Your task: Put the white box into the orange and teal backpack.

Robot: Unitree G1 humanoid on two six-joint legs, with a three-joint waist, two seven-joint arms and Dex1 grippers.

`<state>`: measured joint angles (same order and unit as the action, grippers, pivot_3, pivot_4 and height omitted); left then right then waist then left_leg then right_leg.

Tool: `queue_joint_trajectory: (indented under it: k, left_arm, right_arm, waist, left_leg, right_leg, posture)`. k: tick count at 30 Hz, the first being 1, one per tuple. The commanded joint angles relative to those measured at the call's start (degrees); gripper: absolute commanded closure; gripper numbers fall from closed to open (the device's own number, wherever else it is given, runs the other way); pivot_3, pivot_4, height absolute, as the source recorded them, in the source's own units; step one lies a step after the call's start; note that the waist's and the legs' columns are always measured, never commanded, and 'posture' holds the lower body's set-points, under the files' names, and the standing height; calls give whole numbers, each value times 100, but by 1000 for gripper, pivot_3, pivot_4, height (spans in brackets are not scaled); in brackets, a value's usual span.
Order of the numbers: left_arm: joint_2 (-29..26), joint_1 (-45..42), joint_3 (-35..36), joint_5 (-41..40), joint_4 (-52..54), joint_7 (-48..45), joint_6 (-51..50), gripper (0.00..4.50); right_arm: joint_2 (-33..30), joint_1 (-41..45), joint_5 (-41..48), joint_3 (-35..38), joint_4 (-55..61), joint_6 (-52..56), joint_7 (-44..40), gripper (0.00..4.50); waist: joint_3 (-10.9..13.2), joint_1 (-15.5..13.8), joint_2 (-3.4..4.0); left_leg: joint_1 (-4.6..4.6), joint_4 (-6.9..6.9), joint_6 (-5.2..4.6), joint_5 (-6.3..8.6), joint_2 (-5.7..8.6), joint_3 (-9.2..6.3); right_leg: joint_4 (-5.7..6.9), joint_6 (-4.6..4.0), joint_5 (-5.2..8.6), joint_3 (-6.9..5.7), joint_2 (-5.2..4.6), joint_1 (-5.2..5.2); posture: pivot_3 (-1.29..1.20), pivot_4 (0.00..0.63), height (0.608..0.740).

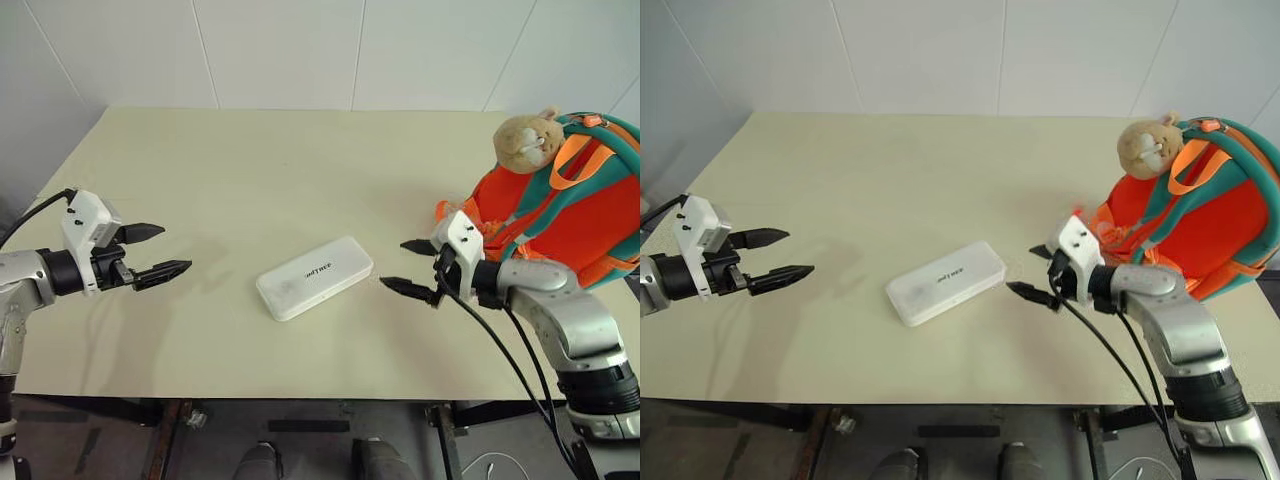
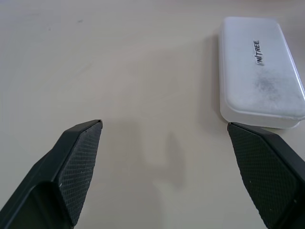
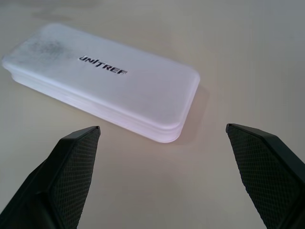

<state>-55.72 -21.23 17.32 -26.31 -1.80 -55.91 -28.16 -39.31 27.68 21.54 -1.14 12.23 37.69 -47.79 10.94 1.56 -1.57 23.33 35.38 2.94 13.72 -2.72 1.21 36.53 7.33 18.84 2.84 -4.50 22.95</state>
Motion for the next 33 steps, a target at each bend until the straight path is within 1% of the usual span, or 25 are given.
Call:
queue_joint_trajectory:
  k: [1,4,11,13,14,15,18,20,24,26,33]
  left_arm:
    - [-7,-326,-59,93,-96,-24,220,0]
    - [95,-442,-162,125,-137,-8,299,0]
    - [173,-366,-190,81,-84,-60,284,0]
    - [185,-314,-139,78,-8,-2,295,393]
    - [166,-282,-93,71,-12,-3,309,618]
    - [123,-227,-38,62,-17,-30,317,923]
    - [190,-146,20,43,104,154,213,1874]
    - [212,-19,16,-121,367,159,-51,2530]
    - [313,82,-98,-225,498,189,-365,3812]
    - [478,247,-100,-392,677,349,-773,4466]
    - [734,769,-214,-788,1190,524,-1745,4488]
  right_arm:
    - [-9,92,145,337,262,38,136,32]
    - [-32,46,-45,276,84,-177,191,32]
    - [159,185,-20,216,162,-100,412,32]
    - [204,220,94,236,150,73,418,0]
    - [237,234,139,237,188,178,457,430]
    - [286,250,157,235,231,228,514,639]
    - [410,425,-7,175,-177,-126,489,1668]
    - [410,549,-120,88,-372,-202,449,2368]
    - [500,761,-488,-186,-859,-561,496,3721]
    - [645,937,-717,-374,-1378,-853,519,4448]
    - [1226,1623,-1327,-644,-2934,-1750,658,4482]
  waist:
    - [0,1,0]
    - [0,14,-1]
    - [0,22,-1]
    - [0,14,-1]
    - [0,11,-1]
    - [0,11,-1]
    - [0,25,-1]
    - [0,26,-1]
    - [0,20,-1]
    - [0,25,-1]
    - [0,90,-3]
  left_leg:
    - [0,7,0,0,0,0]
    - [-4,17,-1,1,0,-1]
    - [-6,17,-3,2,-4,1]
    - [-5,18,-3,2,-4,1]
    - [-5,20,-4,3,-4,1]
    - [-4,21,-4,3,-4,1]
    - [-5,24,-5,3,-4,1]
    - [-6,28,-5,3,-4,2]
    - [-6,28,-5,3,-4,2]
    - [-6,28,-5,3,-4,2]
    - [-6,34,-6,4,-3,8]
  right_leg:
    - [3,0,0,-1,1,-1]
    - [9,0,-1,-1,2,-9]
    - [12,2,-2,6,8,-8]
    - [11,2,-2,7,7,-8]
    - [11,2,-2,8,7,-9]
    - [11,2,-2,9,7,-9]
    - [15,2,-2,9,8,-9]
    - [21,3,-3,12,8,-8]
    - [22,2,-2,12,8,-9]
    - [22,2,-2,13,8,-9]
    - [35,4,-3,25,8,-1]
  posture:
    - [0,150,740]
    - [0,150,740]
    - [0,150,740]
    - [0,150,740]
    - [0,150,740]
    - [0,150,740]
    - [0,150,740]
    - [0,150,740]
    - [0,150,740]
    - [0,150,740]
    - [0,150,740]
